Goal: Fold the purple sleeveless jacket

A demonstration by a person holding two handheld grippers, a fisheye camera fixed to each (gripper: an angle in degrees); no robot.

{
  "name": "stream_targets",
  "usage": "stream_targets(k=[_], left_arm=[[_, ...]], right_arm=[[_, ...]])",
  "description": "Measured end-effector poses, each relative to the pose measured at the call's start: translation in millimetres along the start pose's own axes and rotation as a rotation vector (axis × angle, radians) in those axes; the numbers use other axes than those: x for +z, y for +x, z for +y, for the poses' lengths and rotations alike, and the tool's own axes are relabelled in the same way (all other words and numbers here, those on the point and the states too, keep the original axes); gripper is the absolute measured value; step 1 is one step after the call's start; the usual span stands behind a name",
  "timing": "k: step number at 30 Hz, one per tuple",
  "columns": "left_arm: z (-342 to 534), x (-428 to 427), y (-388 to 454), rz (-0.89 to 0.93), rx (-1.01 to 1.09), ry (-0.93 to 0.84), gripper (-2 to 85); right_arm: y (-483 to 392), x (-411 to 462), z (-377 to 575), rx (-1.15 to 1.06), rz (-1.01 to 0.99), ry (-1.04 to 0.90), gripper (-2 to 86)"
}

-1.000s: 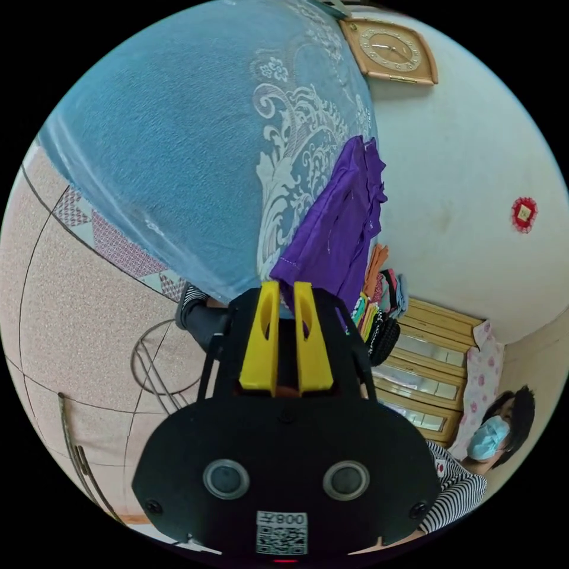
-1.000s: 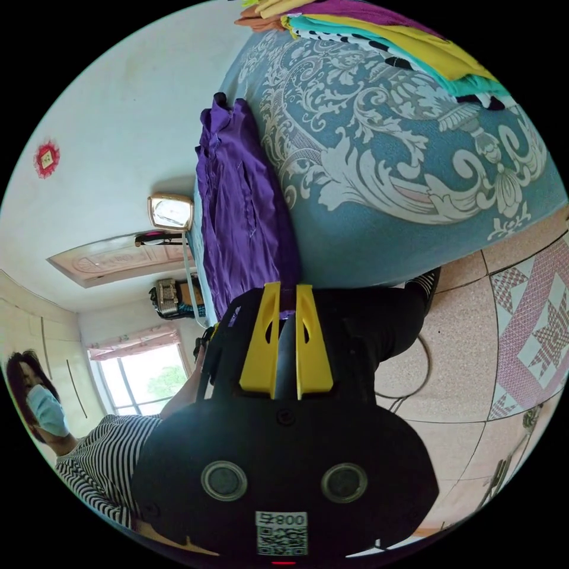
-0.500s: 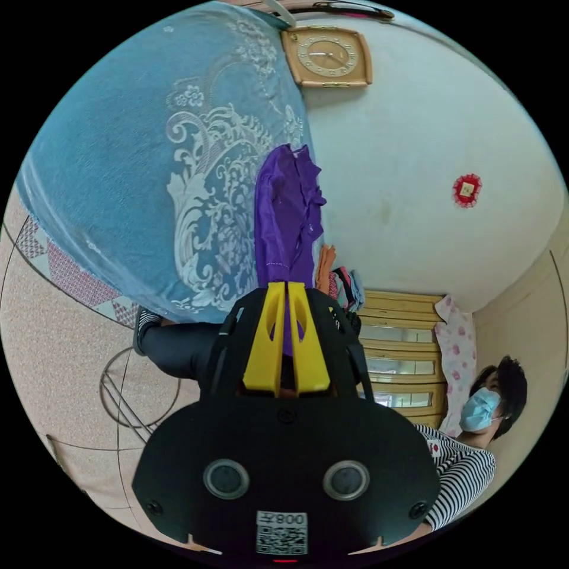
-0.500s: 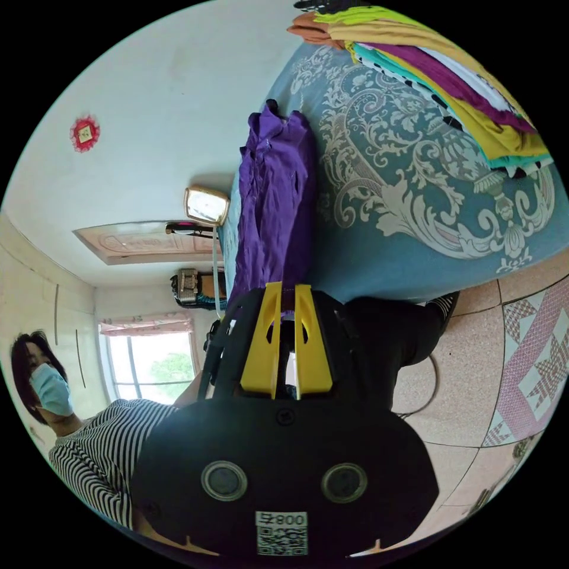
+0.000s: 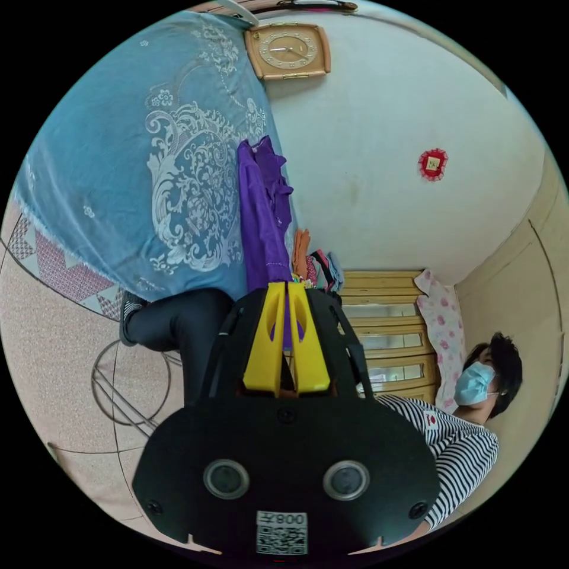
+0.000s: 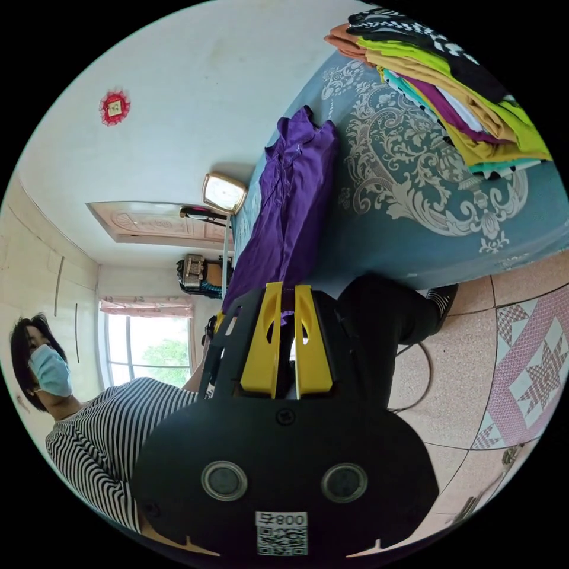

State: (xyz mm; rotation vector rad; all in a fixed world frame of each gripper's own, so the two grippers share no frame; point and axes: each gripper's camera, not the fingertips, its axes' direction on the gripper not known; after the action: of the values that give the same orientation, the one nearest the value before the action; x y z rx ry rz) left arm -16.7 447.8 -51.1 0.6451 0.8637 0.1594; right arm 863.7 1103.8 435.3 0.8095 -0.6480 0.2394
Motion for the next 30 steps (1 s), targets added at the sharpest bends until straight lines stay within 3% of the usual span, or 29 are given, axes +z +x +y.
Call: stream_targets(k=[16,30], left_arm=[[54.1,11.2,-3.1,0.026,-0.058,-0.034,0.5],[-22.4,48.0,-9.0,0.067,-0.033,-0.028,0.6]], right_arm=[[-15.9,-36.8,34.6,-0.016,0.015,-0.037,2.8],[-31.5,-50.2,-8.0,-0.026,-0.013,-0.010,2.3]])
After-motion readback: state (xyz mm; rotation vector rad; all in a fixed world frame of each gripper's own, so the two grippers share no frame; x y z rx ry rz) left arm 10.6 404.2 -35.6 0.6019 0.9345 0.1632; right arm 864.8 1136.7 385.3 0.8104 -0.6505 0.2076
